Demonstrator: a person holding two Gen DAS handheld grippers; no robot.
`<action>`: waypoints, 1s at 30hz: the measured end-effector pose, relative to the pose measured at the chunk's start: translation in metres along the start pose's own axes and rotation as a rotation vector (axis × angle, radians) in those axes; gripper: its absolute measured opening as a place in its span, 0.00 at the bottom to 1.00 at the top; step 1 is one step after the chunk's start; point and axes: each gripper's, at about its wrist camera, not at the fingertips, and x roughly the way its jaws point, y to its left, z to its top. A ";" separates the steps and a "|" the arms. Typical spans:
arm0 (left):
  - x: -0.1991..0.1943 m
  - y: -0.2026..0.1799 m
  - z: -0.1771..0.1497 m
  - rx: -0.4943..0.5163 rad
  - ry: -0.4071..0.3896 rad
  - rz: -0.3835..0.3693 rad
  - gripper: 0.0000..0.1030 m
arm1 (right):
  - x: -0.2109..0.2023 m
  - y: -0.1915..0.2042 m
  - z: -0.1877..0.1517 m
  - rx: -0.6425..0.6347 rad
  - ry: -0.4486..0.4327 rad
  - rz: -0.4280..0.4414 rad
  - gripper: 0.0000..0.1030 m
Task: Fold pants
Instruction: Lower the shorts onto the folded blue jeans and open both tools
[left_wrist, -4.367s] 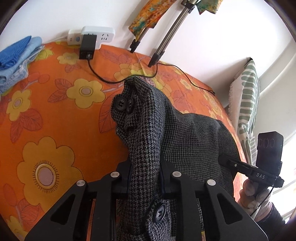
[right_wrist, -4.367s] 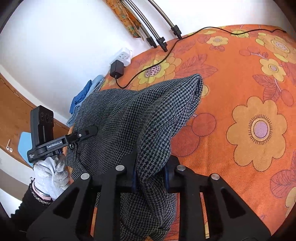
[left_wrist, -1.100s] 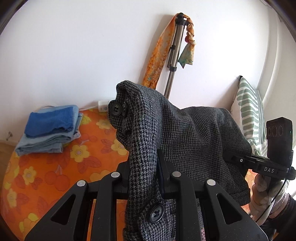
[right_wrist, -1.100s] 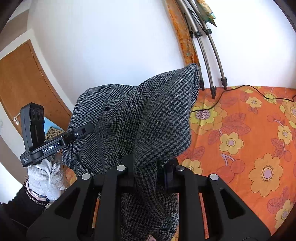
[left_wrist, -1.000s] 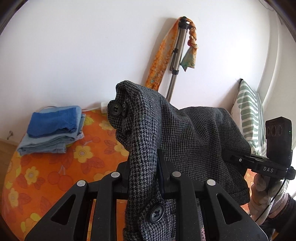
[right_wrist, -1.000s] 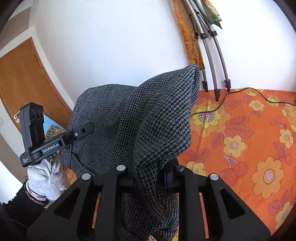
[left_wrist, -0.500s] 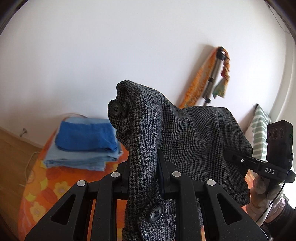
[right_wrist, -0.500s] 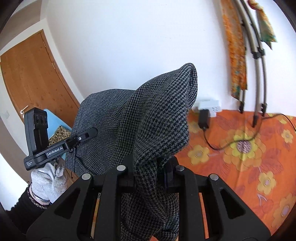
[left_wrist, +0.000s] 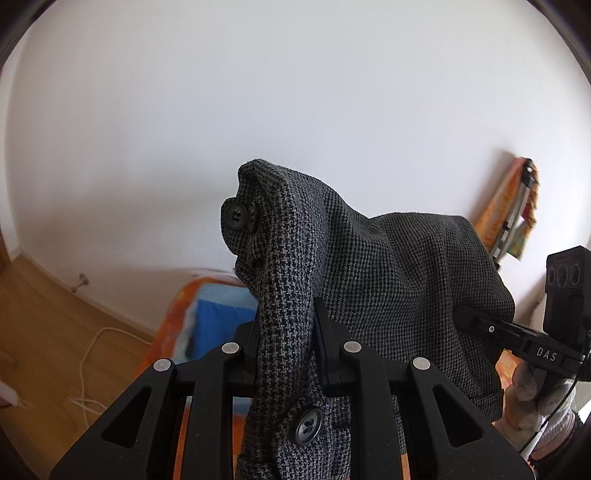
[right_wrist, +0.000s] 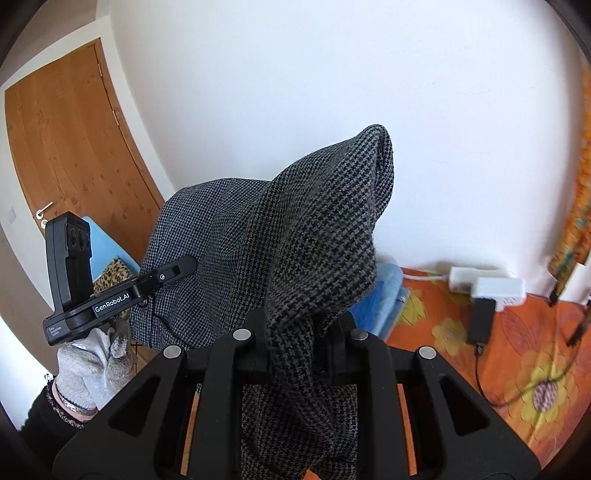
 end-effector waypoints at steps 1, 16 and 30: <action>0.004 0.006 0.002 -0.002 -0.001 0.006 0.19 | 0.011 0.000 0.003 0.002 0.005 0.000 0.19; 0.113 0.091 -0.021 -0.131 0.097 0.042 0.19 | 0.165 -0.033 -0.006 0.064 0.114 -0.002 0.19; 0.160 0.124 -0.035 -0.176 0.178 0.193 0.50 | 0.189 -0.094 -0.047 0.151 0.203 -0.129 0.49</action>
